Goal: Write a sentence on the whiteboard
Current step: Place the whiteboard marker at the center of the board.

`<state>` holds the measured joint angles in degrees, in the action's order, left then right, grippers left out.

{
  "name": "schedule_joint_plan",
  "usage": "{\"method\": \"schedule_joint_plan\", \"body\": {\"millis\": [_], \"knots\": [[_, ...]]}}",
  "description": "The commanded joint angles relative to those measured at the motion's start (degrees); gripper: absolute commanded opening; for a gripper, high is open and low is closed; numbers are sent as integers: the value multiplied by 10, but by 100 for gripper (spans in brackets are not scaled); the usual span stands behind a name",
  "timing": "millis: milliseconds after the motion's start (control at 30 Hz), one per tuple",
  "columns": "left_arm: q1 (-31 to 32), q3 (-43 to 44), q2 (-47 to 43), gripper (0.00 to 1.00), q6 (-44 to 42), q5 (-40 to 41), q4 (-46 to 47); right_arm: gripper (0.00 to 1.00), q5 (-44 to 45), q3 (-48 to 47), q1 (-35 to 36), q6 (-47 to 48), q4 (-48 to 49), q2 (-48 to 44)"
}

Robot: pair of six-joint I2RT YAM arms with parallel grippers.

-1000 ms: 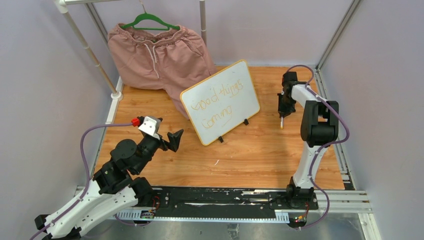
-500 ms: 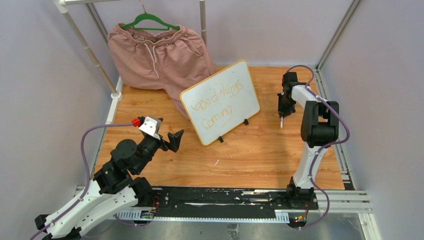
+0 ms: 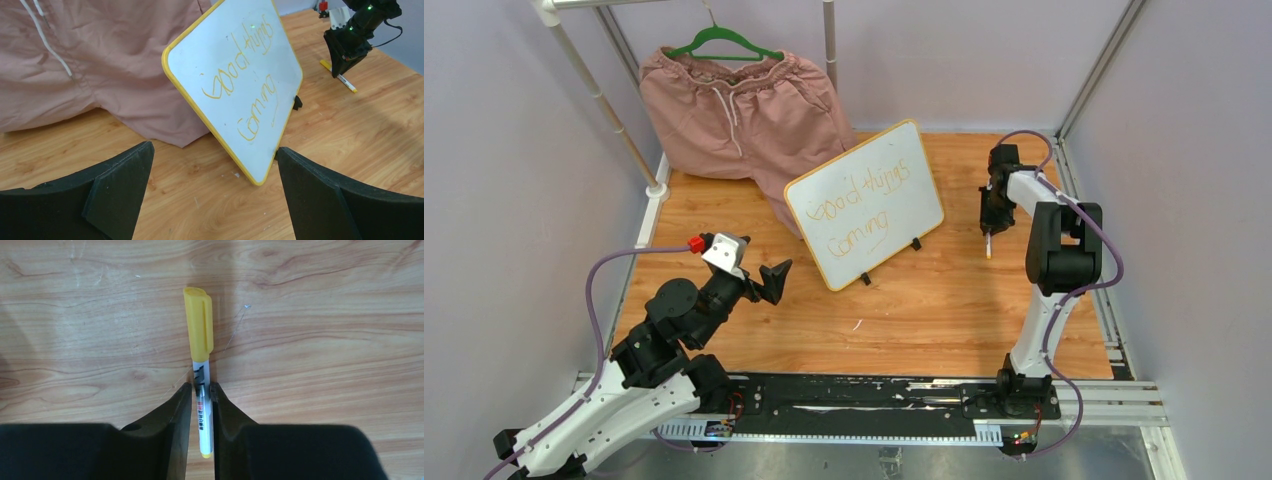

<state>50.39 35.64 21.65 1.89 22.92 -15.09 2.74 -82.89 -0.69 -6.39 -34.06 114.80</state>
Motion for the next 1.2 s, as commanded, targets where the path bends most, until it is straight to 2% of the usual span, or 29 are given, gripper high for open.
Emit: {"method": "schedule_joint_plan", "body": {"millis": [0, 433, 867, 1167], "knots": [[1, -4, 2, 100, -6, -5, 20, 25, 4, 26, -5, -2, -15, 9], [0, -4, -1, 100, -5, -7, 19, 34, -1, 37, -5, 2, -9, -5], [0, -4, -1, 100, -5, -9, 18, 37, -3, 38, -6, -3, -9, -16], [0, -7, -4, 100, -8, -18, 19, 38, 16, 53, -5, -26, 26, -83]]}}
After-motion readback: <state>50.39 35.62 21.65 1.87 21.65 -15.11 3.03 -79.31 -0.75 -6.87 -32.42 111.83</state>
